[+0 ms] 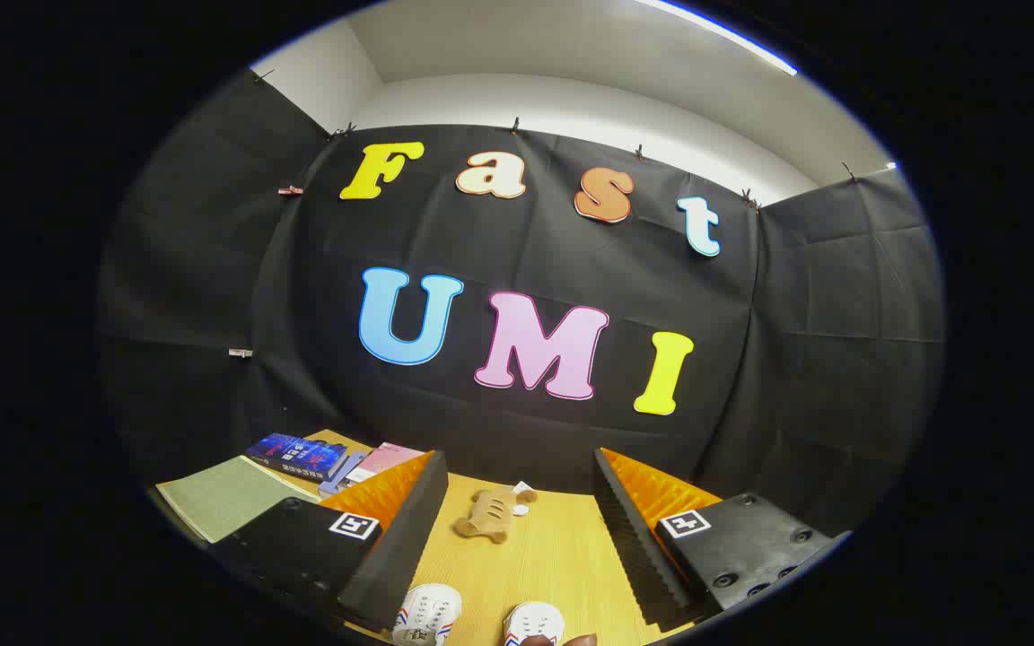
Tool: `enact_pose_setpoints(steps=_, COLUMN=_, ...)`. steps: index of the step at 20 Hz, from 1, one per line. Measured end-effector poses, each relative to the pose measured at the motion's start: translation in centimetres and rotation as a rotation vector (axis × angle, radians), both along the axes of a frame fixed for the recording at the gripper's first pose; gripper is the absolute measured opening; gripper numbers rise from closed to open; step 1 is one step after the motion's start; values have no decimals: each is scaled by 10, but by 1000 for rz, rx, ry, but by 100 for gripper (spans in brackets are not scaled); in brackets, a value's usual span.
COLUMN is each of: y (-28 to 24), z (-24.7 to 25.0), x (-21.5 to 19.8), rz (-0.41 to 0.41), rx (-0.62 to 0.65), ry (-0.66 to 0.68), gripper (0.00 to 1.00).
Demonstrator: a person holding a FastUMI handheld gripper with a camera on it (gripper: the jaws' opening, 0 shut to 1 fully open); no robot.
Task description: Open the storage box then place both shoes into the box .Put the left shoe in first, then the right shoe, with the right side of both shoes facing outward in a uniform manner.
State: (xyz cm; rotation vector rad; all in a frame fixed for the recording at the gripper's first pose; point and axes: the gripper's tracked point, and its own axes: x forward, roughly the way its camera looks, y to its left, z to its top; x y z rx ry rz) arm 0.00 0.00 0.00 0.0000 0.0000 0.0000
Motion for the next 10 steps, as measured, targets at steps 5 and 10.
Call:
enact_pose_setpoints(steps=5, y=10, z=-3, x=0, rz=21, rx=-15, ry=6, gripper=97)
enact_pose_setpoints(steps=10, y=33, z=-8, x=0, rz=80, rx=18, ry=29, gripper=97)
